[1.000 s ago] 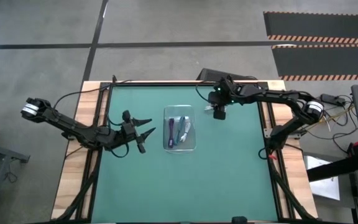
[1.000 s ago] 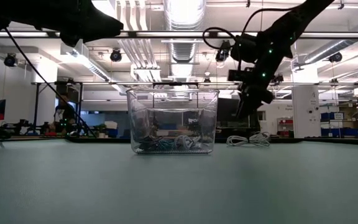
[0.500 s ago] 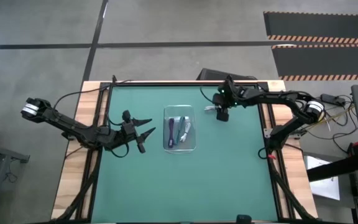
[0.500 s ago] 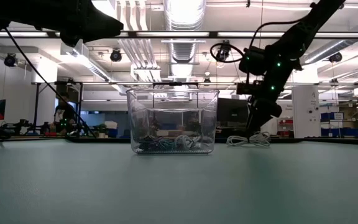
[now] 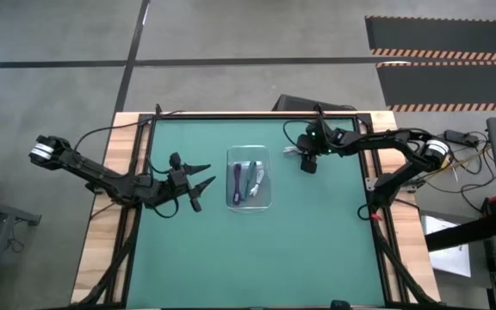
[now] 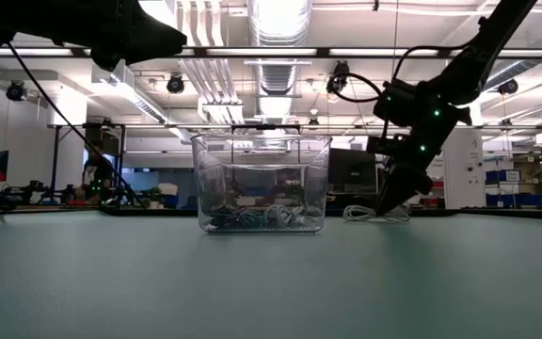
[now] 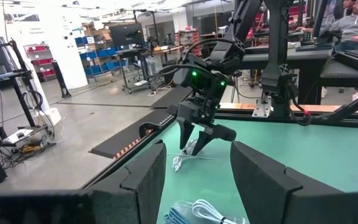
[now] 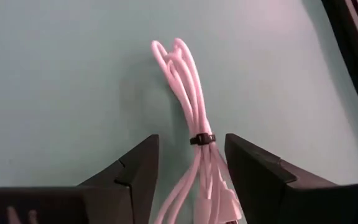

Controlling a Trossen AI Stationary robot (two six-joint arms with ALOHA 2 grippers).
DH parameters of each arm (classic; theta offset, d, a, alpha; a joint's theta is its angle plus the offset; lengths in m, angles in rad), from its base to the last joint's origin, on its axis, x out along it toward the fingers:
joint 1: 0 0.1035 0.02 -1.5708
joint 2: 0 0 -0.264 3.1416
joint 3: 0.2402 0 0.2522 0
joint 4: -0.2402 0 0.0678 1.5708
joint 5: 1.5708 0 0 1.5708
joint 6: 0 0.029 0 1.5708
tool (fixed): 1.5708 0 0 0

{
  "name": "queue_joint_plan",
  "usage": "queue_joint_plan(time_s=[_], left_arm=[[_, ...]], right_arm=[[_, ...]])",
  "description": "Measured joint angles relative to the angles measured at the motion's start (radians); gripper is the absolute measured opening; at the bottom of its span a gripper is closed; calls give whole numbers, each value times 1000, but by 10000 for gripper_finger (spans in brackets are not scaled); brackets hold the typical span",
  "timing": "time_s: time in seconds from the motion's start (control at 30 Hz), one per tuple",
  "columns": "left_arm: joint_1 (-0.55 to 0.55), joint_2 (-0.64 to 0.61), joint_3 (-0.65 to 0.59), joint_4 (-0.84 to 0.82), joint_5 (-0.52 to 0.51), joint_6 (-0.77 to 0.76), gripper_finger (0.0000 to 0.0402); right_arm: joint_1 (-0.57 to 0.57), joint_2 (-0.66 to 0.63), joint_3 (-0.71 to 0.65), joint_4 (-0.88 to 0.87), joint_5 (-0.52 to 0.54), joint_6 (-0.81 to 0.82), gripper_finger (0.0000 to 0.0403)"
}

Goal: Pick and place USB-C Cables
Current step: Put the white charger cable into the transparent bin

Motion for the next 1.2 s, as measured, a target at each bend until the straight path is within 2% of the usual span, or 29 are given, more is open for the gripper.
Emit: queue_joint_plan(time_s=[0.2,0.5,0.83,1.03,1.2], left_arm=[[0,0,0,1,0,0,164],[0,0,0,37,0,-2,164],[0,0,0,54,0,-28,164],[0,0,0,66,0,-53,164],[0,0,0,112,0,-53,164]], right_arm=[[-1,0,-23,11,0,38,139],[-1,2,-25,12,1,35,24],[0,-41,-26,36,1,62,23],[3,-162,-26,48,-49,130,23],[48,-286,-43,161,-87,197,23]])
